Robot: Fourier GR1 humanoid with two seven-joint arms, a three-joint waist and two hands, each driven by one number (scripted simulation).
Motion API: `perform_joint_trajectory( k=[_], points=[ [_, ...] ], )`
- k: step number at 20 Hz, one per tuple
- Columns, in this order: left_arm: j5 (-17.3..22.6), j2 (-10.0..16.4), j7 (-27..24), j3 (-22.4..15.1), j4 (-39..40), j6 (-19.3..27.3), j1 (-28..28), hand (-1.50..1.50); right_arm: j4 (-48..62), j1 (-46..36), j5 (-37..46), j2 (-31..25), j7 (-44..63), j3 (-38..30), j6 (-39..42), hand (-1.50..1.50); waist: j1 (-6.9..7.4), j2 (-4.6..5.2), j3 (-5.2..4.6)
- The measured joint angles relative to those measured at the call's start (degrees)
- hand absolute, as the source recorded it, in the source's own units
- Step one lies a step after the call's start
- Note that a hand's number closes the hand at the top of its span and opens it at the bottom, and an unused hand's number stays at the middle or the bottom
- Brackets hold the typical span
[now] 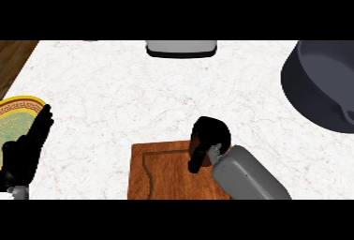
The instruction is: Pick the cupcake from the cutting board and place it in the pot
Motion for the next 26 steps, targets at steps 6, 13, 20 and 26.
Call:
perform_joint_trajectory(
  k=[6, 13, 20, 26],
  points=[
    [0.0, -0.3, 0.4, 0.7, 0.2, -0.2, 0.1, 0.00, -7.4, 4.1, -0.3, -16.2, -18.1, -2.1, 4.1, 1.50, -0.63, 0.07, 0.07],
    [-0.3, -0.5, 1.0, 1.3, -0.4, -0.9, 0.1, 0.00, -12.3, 5.9, 7.0, -25.8, -27.7, -5.2, -2.0, 1.50, -0.57, 0.01, 0.06],
    [-0.8, -0.7, 0.6, 1.8, 0.5, -0.8, 0.2, 0.00, -23.9, 4.2, 14.3, -31.1, -23.8, -11.5, -9.5, 1.50, -1.21, -0.25, 0.02],
    [-0.7, -0.7, 0.0, 2.5, 0.6, -1.8, 0.0, 0.00, -30.5, 5.7, 12.4, -31.7, -22.8, -20.5, -12.9, 1.50, -0.84, -0.05, 0.04]
  ],
)
